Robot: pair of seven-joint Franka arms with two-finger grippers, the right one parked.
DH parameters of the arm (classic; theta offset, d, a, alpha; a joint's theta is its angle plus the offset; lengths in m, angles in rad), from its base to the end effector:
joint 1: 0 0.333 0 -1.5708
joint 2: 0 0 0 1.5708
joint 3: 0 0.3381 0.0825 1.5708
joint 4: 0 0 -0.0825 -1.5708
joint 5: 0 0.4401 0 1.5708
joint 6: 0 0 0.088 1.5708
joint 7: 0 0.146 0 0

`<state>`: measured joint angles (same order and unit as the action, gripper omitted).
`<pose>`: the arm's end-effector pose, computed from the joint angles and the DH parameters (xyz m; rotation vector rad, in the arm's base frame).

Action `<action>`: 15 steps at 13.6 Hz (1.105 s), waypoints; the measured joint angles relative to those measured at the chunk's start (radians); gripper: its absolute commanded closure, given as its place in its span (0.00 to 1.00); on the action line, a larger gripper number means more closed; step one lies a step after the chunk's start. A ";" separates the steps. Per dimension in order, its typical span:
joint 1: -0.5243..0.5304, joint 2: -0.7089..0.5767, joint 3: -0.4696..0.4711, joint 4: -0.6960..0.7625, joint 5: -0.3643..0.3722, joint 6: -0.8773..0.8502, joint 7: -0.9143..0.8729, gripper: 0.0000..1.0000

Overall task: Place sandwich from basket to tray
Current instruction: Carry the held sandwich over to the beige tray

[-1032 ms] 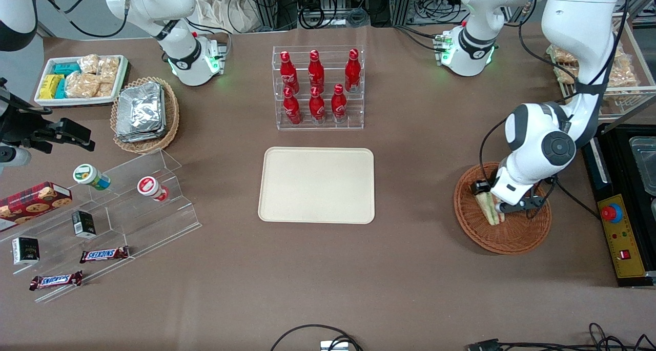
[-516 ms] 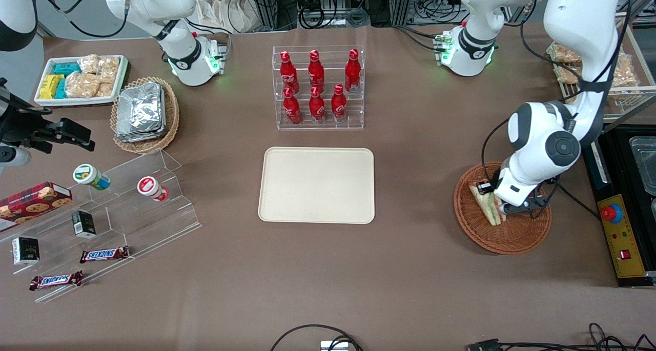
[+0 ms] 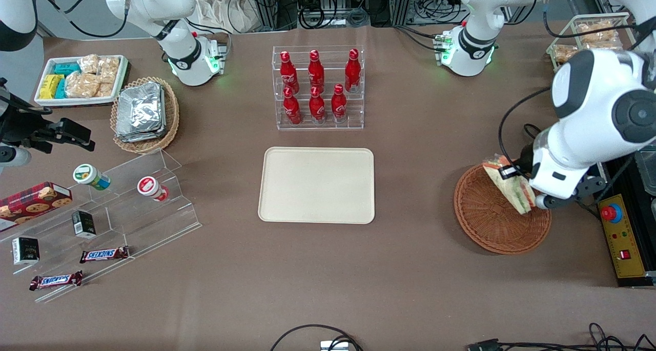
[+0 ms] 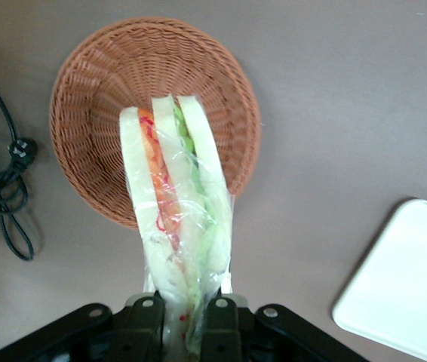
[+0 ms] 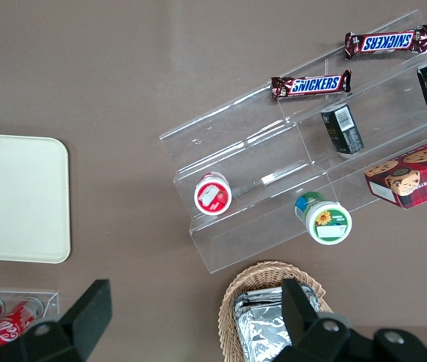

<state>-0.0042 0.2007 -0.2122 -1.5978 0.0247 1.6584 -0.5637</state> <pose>0.6489 -0.1303 0.4747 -3.0538 -0.5317 0.2051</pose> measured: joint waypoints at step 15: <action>-0.252 0.377 -0.252 0.095 0.111 0.400 -0.140 1.00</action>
<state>-0.2564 0.5773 -0.4639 -1.5031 0.1353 2.0580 -0.7039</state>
